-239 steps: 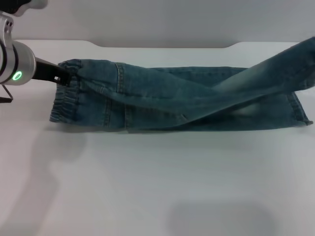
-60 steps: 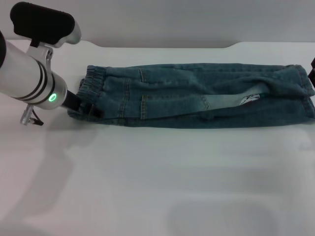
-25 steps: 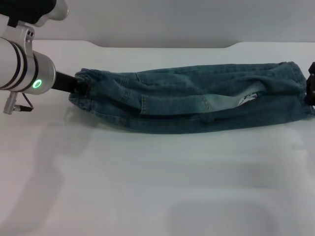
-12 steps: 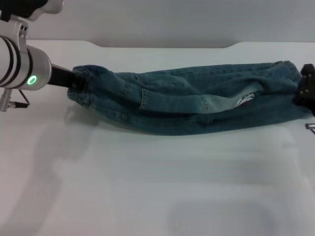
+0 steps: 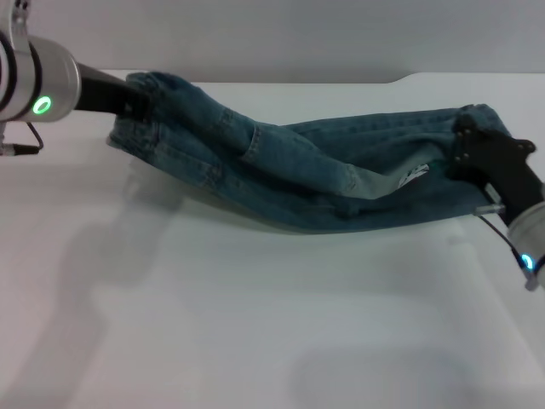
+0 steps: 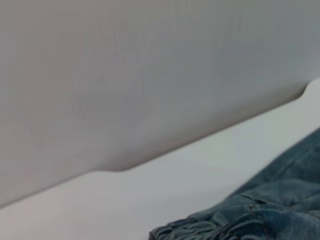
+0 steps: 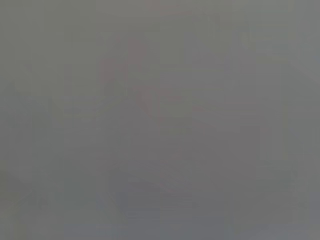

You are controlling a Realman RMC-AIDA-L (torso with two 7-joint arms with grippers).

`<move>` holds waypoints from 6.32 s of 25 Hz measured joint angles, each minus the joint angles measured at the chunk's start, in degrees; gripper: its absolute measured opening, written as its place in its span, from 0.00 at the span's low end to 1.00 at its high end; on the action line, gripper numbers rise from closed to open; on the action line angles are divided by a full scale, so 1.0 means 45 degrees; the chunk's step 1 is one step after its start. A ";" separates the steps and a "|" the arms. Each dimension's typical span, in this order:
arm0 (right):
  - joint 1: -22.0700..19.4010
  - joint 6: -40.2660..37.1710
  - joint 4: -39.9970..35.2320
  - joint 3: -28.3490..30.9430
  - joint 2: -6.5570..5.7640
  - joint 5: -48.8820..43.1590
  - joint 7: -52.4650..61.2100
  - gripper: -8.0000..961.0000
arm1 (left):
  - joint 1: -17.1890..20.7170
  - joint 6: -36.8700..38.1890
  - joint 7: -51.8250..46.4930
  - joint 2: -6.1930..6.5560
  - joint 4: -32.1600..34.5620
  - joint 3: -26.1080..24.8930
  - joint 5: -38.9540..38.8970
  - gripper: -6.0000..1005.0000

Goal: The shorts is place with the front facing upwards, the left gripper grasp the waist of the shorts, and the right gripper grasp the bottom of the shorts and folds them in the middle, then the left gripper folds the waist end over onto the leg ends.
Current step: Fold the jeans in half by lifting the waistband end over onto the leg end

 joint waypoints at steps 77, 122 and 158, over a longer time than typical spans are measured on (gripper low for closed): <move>0.5704 0.1910 -0.3945 -0.4412 0.0085 0.0008 0.6240 0.01 | 0.0332 0.1027 0.2018 -0.0016 -0.2635 -0.0062 -0.4084 0.06; 0.5786 0.1890 -0.4348 -0.3144 0.0110 0.0023 0.5925 0.01 | 0.0692 0.2618 0.3140 -0.0028 -0.2091 0.0272 -0.5255 0.06; 0.1863 -0.3582 -0.4399 0.0234 -0.0002 0.1416 0.0620 0.01 | 0.1476 0.6573 0.3976 -0.0039 -0.0060 0.3718 -0.5568 0.35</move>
